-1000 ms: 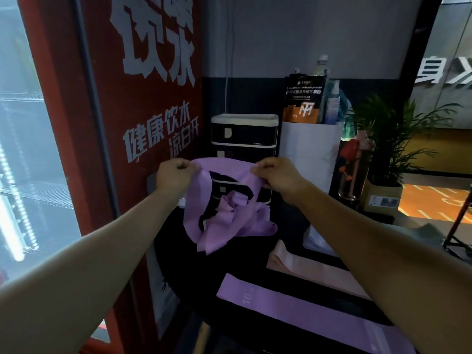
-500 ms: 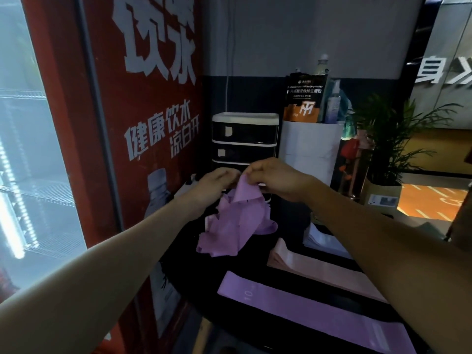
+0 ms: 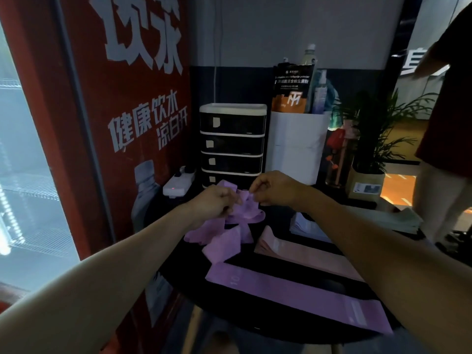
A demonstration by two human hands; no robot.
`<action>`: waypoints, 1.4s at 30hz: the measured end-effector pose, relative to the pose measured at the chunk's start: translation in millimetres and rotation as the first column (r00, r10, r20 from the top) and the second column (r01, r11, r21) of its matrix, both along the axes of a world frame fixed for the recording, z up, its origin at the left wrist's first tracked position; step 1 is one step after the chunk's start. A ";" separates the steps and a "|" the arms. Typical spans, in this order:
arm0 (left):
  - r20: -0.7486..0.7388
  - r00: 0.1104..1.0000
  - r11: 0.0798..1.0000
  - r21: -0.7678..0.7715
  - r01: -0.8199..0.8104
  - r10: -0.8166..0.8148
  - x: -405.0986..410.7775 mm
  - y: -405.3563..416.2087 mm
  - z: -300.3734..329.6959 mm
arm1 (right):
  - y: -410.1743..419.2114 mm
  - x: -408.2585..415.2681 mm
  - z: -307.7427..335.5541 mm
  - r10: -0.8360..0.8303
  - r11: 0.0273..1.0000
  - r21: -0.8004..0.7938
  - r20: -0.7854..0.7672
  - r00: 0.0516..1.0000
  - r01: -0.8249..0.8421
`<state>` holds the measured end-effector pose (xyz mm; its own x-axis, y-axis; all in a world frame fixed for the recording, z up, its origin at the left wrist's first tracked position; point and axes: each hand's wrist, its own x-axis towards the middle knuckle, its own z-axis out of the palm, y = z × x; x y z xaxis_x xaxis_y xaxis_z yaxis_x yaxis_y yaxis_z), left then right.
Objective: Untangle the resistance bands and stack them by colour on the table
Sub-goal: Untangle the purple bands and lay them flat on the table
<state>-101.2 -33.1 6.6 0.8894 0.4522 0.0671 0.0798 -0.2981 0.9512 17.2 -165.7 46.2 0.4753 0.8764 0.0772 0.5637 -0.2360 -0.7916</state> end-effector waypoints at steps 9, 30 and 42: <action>-0.359 0.931 0.833 0.534 0.145 0.069 -21.3 10.4 -46.2 | 7.0 -21.4 -58.4 0.134 0.973 -0.215 0.207 0.969 -0.089; -0.081 0.995 0.960 0.276 -0.034 0.058 -27.6 28.1 1.3 | 27.0 -34.6 -20.7 0.023 0.996 0.090 0.056 0.998 -0.028; 0.218 0.974 0.990 0.112 -0.086 0.060 5.6 22.6 44.3 | 46.4 -17.5 58.2 -0.166 0.949 0.314 0.407 0.898 0.033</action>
<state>-95.5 -10.5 51.0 0.8137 0.4921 0.3095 -0.0955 -0.4120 0.9062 -0.3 -119.3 104.4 0.4218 0.7320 0.5350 0.8455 -0.1045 -0.5236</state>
